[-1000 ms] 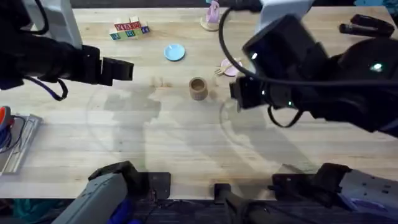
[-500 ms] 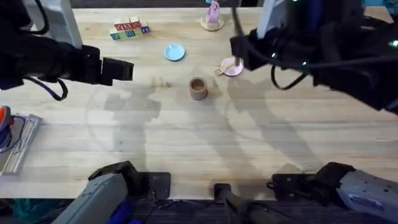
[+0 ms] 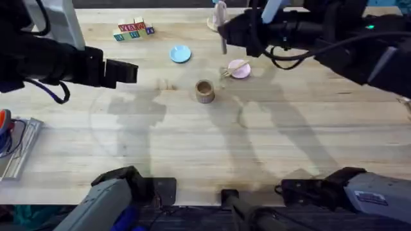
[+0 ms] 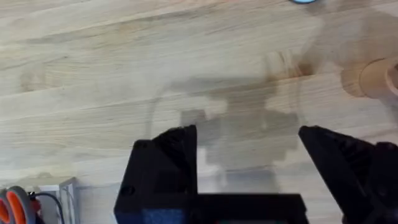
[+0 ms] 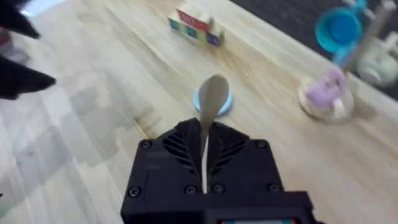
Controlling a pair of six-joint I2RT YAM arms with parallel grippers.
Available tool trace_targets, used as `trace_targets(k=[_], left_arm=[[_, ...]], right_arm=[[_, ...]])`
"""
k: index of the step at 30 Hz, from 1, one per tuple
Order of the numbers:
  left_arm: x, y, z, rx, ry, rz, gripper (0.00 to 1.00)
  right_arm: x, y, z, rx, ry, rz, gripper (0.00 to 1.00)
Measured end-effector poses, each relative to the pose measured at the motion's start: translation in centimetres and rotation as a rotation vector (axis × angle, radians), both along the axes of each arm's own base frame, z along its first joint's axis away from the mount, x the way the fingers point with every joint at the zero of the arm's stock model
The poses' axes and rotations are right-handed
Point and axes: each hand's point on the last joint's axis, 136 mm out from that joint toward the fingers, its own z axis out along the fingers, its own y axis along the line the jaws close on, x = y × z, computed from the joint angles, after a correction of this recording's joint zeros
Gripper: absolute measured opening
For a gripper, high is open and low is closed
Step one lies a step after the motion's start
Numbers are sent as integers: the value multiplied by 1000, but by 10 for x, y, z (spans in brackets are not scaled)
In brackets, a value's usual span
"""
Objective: Pick up a utensil and set it on the pink plate, then put the other utensil in the container.
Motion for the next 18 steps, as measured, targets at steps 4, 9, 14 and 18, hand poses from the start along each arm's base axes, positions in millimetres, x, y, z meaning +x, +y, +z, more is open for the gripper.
trace_targets(k=[4, 9, 14, 18], left_arm=[[0, 0, 0, 0, 0, 0, 993], [-1, 0, 0, -1, 3, 0, 992], [-1, 0, 0, -1, 4, 0, 994], [-1, 0, 0, -1, 4, 0, 993]], right_arm=[[-2, 14, 8, 32, -58, 90, 33], [-5, 24, 20, 63, -147, 168, 33], [-8, 27, 26, 110, -272, 196, 33], [-12, 25, 22, 137, -322, 198, 33]])
